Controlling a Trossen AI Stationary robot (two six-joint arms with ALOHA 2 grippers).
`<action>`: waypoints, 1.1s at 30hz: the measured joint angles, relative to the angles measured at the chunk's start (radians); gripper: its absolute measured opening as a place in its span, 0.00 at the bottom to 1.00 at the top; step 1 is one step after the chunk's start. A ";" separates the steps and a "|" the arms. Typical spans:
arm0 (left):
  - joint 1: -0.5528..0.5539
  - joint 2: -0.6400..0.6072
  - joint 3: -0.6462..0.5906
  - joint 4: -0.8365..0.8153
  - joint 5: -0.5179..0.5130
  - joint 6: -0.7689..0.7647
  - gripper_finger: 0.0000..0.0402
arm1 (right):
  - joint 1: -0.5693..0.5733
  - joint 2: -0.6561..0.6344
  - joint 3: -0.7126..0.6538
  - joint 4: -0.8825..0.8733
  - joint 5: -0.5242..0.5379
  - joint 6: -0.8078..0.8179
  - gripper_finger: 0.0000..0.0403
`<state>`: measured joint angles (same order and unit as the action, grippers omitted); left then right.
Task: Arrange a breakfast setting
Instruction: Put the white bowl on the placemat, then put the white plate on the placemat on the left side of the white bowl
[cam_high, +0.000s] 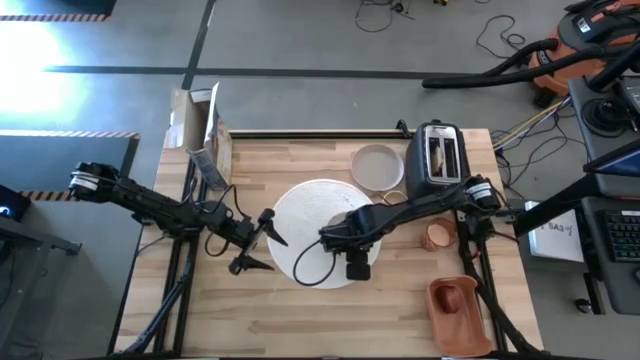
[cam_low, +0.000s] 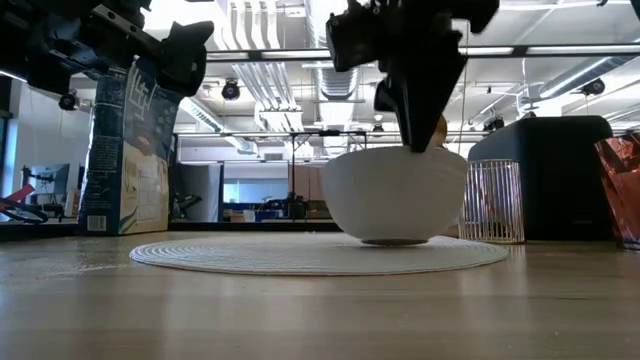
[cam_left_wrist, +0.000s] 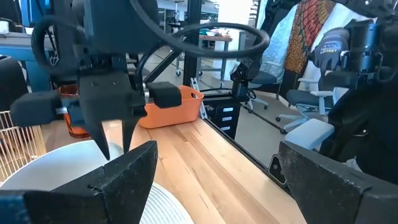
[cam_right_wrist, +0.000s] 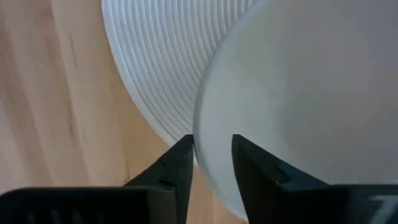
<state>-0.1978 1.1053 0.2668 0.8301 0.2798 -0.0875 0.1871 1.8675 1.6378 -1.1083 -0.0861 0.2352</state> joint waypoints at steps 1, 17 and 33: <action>0.000 0.000 0.000 0.000 0.000 0.000 0.79 | -0.001 0.000 0.018 -0.020 0.000 0.000 0.27; 0.000 0.000 0.000 0.023 0.000 -0.002 0.79 | -0.166 0.000 0.290 -0.063 0.288 0.258 0.31; -0.010 0.000 0.000 -0.024 0.019 0.034 0.79 | -0.603 0.000 0.146 -0.053 0.140 0.382 0.31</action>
<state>-0.2081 1.1053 0.2668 0.8059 0.2993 -0.0537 -0.4162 1.8675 1.7838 -1.1612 0.0535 0.6167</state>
